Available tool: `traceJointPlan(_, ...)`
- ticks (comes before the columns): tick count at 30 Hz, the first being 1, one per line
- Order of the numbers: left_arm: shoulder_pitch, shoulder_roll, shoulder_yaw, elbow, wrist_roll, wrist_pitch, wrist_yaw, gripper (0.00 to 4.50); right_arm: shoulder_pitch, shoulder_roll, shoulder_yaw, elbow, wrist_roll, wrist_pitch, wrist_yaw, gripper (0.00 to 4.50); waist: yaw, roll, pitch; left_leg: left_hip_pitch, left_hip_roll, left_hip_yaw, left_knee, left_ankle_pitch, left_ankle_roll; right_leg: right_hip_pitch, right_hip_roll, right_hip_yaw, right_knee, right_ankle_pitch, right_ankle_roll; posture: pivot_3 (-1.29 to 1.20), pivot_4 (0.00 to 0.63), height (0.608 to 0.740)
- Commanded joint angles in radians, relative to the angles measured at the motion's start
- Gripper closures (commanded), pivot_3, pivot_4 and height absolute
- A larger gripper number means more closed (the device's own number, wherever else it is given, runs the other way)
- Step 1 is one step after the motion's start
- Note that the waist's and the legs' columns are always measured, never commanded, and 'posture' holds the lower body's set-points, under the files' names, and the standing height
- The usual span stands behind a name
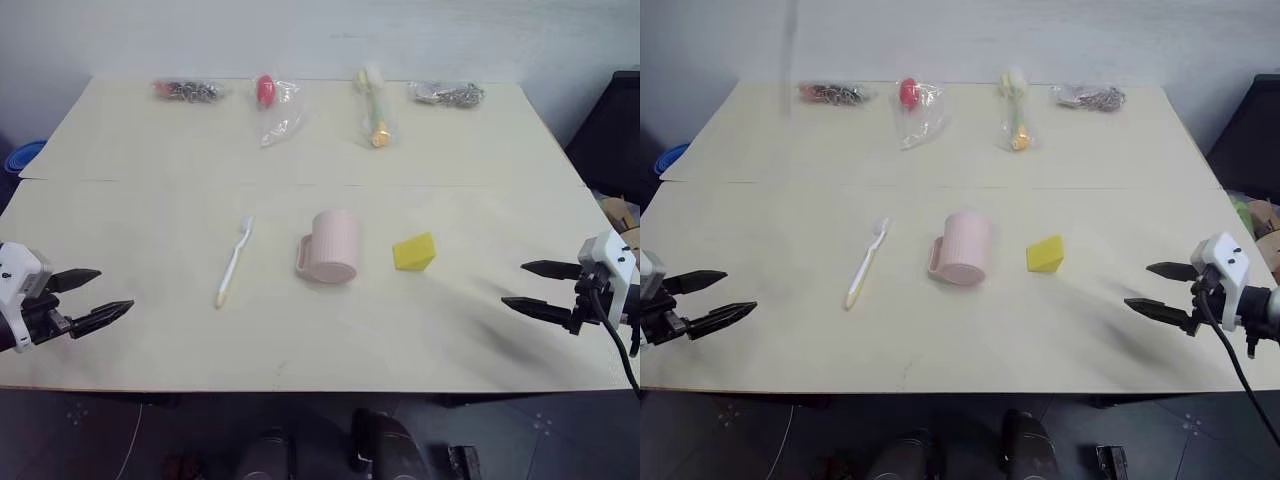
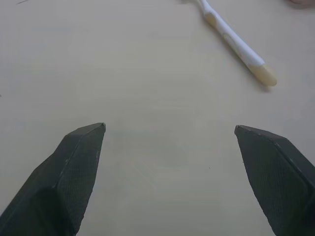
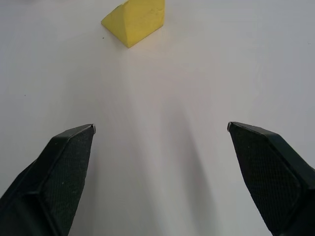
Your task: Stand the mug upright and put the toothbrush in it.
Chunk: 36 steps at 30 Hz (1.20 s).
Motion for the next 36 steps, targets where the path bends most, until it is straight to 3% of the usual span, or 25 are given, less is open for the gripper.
traceJointPlan(1, 0.003, 0.021, 0.026, -0.031, 0.003, -0.008, -0.006, 0.02, 0.004, -0.012, -0.034, -0.021, 0.015, -0.002, -0.007, 0.00, 0.000, 0.000, 0.000, 0.000, 0.000, 0.000, 0.000, 0.000, 0.000, 0.000, 0.000, 0.000, 0.000, 0.000, 0.000, 0.00, 0.150, 0.740)
traceJointPlan(31, -0.088, 0.008, -0.008, -0.046, -0.022, 0.070, 0.019, 0.02, 0.009, -0.002, -0.027, -0.048, 0.047, 0.061, -0.040, 0.00, 0.000, 0.000, 0.000, 0.000, -0.001, 0.001, 0.000, 0.000, 0.000, 0.000, 0.000, 0.000, 0.000, 0.000, 0.000, 0.00, 0.150, 0.740)
traceJointPlan(36, -0.206, 0.013, -0.092, -0.155, -0.158, 0.204, -0.022, 0.02, -0.092, 0.031, 0.038, -0.059, 0.049, 0.073, -0.040, 0.00, 0.001, 0.000, 0.000, 0.000, -0.001, 0.001, 0.001, 0.000, 0.000, 0.000, 0.000, 0.001, 0.002, 0.000, 0.000, 0.00, 0.150, 0.740)
